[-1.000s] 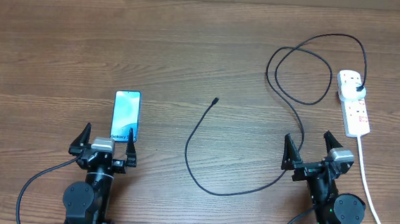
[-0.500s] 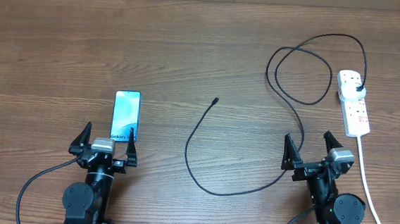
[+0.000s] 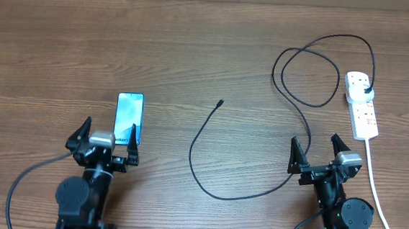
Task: Plug charger to phone and switch on socket
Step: 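Move the left gripper over the Galaxy phone and lower toward it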
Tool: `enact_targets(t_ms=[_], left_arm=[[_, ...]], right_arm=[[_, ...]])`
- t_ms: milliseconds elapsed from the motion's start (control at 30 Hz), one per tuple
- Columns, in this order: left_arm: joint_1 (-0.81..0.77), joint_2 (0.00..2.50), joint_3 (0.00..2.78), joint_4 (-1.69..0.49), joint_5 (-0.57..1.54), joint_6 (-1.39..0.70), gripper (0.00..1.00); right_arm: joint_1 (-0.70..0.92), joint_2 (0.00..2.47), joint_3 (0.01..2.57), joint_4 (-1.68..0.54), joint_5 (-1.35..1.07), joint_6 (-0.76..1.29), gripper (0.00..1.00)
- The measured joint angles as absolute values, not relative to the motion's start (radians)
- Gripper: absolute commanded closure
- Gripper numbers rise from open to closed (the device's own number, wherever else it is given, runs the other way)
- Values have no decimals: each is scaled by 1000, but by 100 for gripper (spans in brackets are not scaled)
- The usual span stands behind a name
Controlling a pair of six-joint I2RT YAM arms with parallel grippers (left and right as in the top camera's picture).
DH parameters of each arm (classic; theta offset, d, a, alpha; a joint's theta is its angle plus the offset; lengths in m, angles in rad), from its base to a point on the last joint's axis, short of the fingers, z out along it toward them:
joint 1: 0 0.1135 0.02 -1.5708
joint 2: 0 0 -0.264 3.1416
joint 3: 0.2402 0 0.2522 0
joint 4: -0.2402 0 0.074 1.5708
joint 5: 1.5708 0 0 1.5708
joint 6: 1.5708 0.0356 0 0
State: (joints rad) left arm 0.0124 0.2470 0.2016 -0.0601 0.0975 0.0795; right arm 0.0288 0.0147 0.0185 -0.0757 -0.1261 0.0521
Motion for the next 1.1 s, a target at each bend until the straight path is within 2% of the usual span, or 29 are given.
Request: enact_targets(t_ms=[367, 800, 1100], left_arm=[[12, 657, 493, -178, 210, 77, 1], [12, 1056, 906, -436, 286, 77, 0], [12, 1215, 1002, -420, 300, 77, 0]], right_arm=[[28, 15, 19, -76, -126, 52, 0], [29, 15, 19, -75, -126, 52, 0], [29, 15, 19, -76, -126, 52, 0]])
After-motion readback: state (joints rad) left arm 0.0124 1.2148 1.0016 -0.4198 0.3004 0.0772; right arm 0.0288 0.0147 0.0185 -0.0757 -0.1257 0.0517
